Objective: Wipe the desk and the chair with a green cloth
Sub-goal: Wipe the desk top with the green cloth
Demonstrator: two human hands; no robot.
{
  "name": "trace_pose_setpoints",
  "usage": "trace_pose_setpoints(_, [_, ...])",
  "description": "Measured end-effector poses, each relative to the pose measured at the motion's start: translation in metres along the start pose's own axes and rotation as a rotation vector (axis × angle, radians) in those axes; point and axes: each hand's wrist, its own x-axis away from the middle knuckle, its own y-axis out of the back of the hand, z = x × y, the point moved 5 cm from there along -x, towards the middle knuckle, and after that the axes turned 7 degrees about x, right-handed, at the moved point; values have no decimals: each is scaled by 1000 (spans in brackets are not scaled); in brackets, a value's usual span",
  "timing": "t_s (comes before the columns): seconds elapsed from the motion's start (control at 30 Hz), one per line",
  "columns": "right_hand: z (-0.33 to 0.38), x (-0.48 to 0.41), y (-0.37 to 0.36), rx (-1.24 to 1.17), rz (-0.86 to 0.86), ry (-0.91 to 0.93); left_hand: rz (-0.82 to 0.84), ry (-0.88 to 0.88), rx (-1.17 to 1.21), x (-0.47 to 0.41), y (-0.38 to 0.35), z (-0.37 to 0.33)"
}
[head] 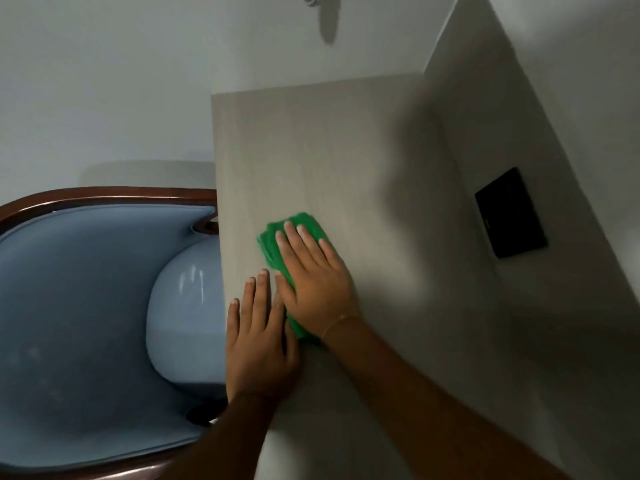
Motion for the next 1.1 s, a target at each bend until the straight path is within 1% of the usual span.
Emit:
trace_pose_setpoints(0.1, [-25, 38, -1, -23, -5, -127, -12, 10, 10, -1, 2, -2])
trace_pose_setpoints(0.23, [-106, 30, 11, 0, 1, -372, -32, 14, 28, -3, 2, -6])
trace_pose_setpoints(0.33, [-173, -20, 22, 6, 14, -493, -34, 4, 37, -5, 1, -5])
trace_pose_setpoints(0.43, [-233, -89, 31, 10, 36, -570, -47, -7, 48, -5, -1, -4])
trace_pose_setpoints(0.53, [-254, -141, 33, 11, 61, -595, -57, -14, 39, -5, -2, -3])
trace_pose_setpoints(0.57, [-248, -152, 31, 21, 58, -579, -53, -10, 33, -6, -2, -1])
trace_pose_setpoints(0.63, [-217, -157, 28, 37, 56, -491, -43, -3, 29, -5, -1, 2])
trace_pose_setpoints(0.73, [-158, -122, 25, 59, 72, -298, -28, 4, 34, -2, 0, 1])
trace_pose_setpoints(0.8, [-121, -68, 26, 81, 68, -240, -9, 6, 69, 6, 0, -4])
trace_pose_setpoints(0.87, [-86, 1, 22, 92, 68, -250, 9, -11, 123, 17, -2, -13])
trace_pose_setpoints(1.0, [-5, 105, -4, 3, 18, -227, -34, 35, 168, 2, 6, -7])
trace_pose_setpoints(1.1, [40, 191, -26, -57, 66, -189, -70, 62, 166, -4, 12, 4])
